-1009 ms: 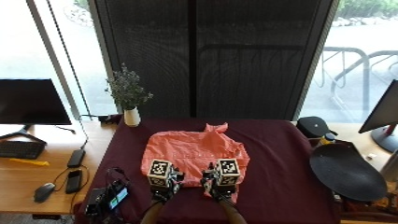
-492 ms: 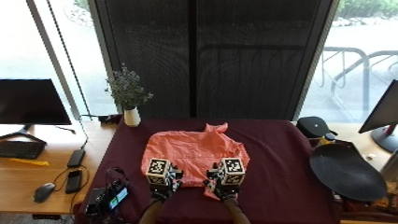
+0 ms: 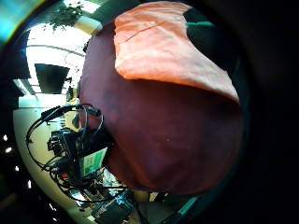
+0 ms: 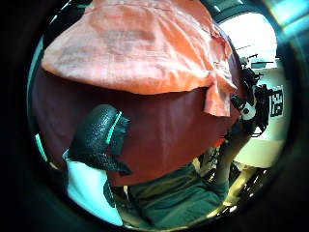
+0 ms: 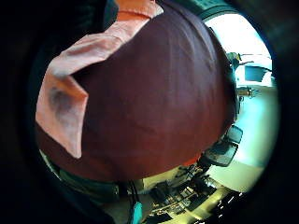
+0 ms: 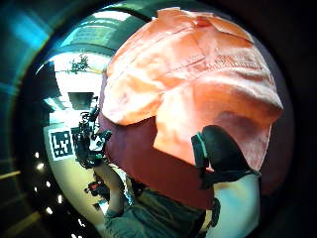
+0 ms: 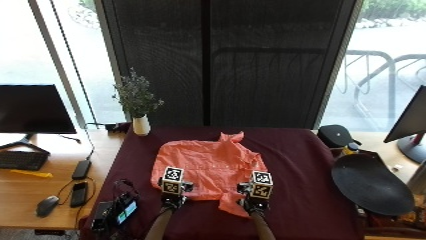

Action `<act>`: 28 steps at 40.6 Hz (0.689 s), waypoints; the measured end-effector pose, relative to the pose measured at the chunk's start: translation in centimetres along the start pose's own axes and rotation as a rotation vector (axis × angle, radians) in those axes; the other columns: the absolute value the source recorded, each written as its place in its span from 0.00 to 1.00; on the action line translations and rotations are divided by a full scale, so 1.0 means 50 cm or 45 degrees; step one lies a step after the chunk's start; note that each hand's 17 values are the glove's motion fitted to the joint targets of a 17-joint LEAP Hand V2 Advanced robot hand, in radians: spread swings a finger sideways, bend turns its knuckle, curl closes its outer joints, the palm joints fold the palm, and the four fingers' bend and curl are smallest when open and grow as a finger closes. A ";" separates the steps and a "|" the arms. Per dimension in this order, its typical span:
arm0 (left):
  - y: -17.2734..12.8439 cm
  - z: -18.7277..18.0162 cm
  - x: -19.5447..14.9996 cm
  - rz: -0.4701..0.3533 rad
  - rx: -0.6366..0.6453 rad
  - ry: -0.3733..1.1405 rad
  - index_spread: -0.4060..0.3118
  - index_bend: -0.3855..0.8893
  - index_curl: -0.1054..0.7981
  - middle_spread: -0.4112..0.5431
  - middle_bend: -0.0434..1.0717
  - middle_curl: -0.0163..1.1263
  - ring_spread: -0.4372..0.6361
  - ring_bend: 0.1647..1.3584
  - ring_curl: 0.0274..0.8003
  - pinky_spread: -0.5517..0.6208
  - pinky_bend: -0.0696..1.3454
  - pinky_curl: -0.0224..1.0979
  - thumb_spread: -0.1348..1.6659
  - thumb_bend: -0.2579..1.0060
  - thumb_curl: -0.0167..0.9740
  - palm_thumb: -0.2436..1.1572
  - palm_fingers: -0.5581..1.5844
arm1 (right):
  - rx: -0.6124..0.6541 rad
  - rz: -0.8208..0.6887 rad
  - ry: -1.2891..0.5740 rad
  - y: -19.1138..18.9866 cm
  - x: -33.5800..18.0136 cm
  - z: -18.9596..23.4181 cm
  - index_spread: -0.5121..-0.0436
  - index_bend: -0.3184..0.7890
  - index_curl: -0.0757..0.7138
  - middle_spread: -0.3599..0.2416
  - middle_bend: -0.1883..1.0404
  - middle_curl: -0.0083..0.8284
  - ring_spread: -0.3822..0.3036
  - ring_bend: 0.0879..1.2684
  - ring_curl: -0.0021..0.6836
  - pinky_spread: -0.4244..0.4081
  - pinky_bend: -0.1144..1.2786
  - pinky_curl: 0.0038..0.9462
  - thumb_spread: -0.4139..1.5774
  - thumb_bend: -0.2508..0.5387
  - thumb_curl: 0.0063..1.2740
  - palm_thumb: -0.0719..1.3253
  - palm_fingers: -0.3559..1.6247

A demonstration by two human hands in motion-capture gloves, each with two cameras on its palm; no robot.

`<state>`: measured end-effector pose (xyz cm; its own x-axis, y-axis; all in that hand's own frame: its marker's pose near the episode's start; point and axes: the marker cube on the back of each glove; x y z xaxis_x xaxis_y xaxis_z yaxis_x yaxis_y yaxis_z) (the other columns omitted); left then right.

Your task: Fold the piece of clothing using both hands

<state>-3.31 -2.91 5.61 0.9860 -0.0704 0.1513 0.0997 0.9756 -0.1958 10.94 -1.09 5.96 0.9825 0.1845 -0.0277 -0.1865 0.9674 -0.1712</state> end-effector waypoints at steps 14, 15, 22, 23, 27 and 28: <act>0.004 0.018 -0.013 0.031 -0.087 0.003 0.39 0.44 0.46 0.29 0.32 0.38 0.44 0.32 0.37 0.72 0.25 0.26 0.68 0.20 0.35 0.52 0.53 | 0.039 -0.031 -0.065 -0.003 0.005 0.001 0.52 0.47 0.48 0.69 0.32 0.37 0.68 0.31 0.45 0.67 0.51 0.34 0.78 0.48 0.29 0.65 0.42; 0.003 0.019 -0.012 0.037 -0.081 0.009 0.38 0.44 0.47 0.29 0.33 0.38 0.43 0.31 0.37 0.71 0.24 0.25 0.69 0.20 0.35 0.52 0.54 | 0.041 -0.034 -0.063 -0.005 0.005 0.001 0.51 0.47 0.49 0.67 0.32 0.37 0.66 0.32 0.46 0.67 0.50 0.34 0.78 0.48 0.29 0.66 0.44; -0.066 0.011 -0.012 0.077 0.347 -0.046 0.29 0.52 0.54 0.23 0.36 0.40 0.33 0.29 0.38 0.68 0.15 0.23 0.70 0.20 0.35 0.55 0.64 | 0.097 -0.027 0.002 -0.005 0.003 -0.007 0.53 0.53 0.55 0.59 0.33 0.41 0.52 0.33 0.49 0.62 0.39 0.31 0.78 0.48 0.29 0.71 0.54; -0.084 0.009 -0.012 0.084 0.444 -0.060 0.28 0.52 0.54 0.21 0.38 0.40 0.31 0.29 0.37 0.68 0.13 0.21 0.70 0.20 0.35 0.56 0.66 | 0.106 -0.033 0.013 -0.004 0.002 -0.009 0.53 0.54 0.56 0.57 0.34 0.42 0.49 0.34 0.50 0.60 0.37 0.30 0.78 0.49 0.29 0.72 0.58; -0.121 0.036 -0.016 0.099 0.555 -0.094 0.25 0.52 0.56 0.18 0.39 0.41 0.25 0.29 0.39 0.65 0.12 0.19 0.70 0.19 0.35 0.57 0.68 | 0.108 -0.041 0.069 0.002 0.005 -0.014 0.54 0.54 0.57 0.52 0.35 0.44 0.41 0.34 0.51 0.56 0.32 0.29 0.77 0.50 0.30 0.76 0.64; -0.109 0.055 -0.016 0.103 0.467 -0.088 0.23 0.54 0.57 0.17 0.42 0.43 0.22 0.31 0.41 0.63 0.11 0.19 0.70 0.21 0.36 0.59 0.71 | 0.106 -0.040 0.084 0.003 0.007 -0.016 0.55 0.53 0.58 0.50 0.35 0.45 0.40 0.35 0.52 0.54 0.32 0.29 0.77 0.50 0.30 0.77 0.66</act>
<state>-5.01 -7.62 9.20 0.9761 0.0121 0.2171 -0.0453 0.9879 0.1485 11.25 -1.02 5.15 0.9855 0.1447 -0.0887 -0.1527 0.9841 -0.0904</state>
